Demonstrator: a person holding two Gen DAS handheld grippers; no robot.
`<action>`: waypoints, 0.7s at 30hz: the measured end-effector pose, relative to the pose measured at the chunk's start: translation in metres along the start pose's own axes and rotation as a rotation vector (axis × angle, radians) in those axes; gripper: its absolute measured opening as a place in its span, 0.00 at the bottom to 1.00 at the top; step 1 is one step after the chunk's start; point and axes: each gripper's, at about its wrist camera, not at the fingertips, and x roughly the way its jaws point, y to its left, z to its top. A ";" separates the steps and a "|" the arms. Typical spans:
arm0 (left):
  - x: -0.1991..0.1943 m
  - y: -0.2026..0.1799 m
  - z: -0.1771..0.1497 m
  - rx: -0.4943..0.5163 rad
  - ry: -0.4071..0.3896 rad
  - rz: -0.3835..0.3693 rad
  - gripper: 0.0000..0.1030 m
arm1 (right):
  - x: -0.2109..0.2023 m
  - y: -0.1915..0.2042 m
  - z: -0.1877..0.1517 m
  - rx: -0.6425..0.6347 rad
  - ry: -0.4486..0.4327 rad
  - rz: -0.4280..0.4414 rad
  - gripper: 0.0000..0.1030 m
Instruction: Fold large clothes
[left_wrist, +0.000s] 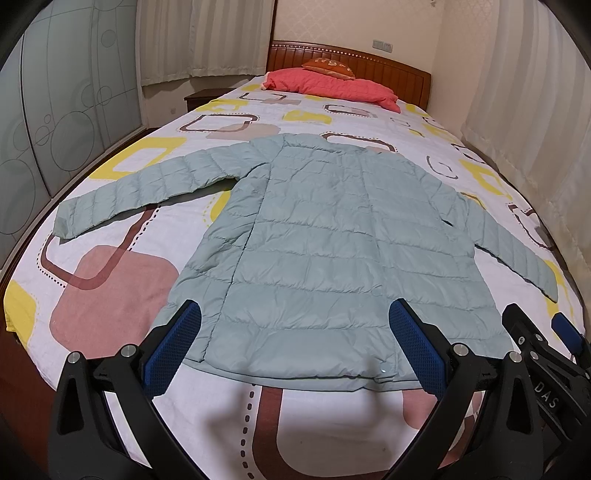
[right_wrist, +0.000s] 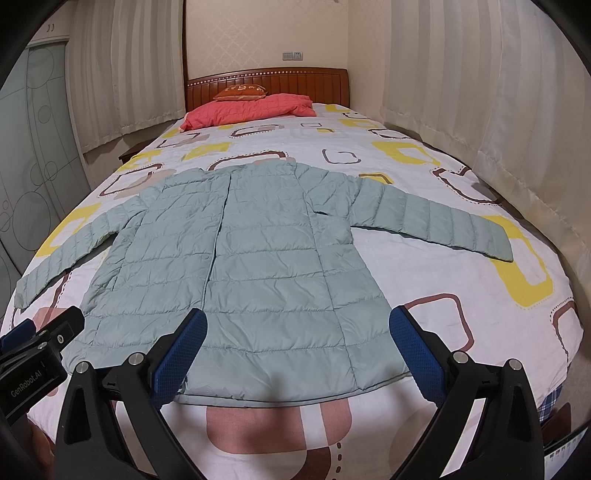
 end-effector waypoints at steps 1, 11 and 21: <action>0.001 0.000 0.001 0.002 -0.001 0.001 0.98 | 0.000 0.000 0.000 -0.001 0.000 -0.001 0.95; 0.001 0.004 -0.003 0.002 0.000 0.000 0.98 | 0.002 0.001 -0.002 -0.001 0.001 -0.002 0.95; 0.004 0.007 -0.002 0.005 0.006 0.002 0.98 | 0.002 0.000 -0.001 -0.001 0.003 -0.001 0.95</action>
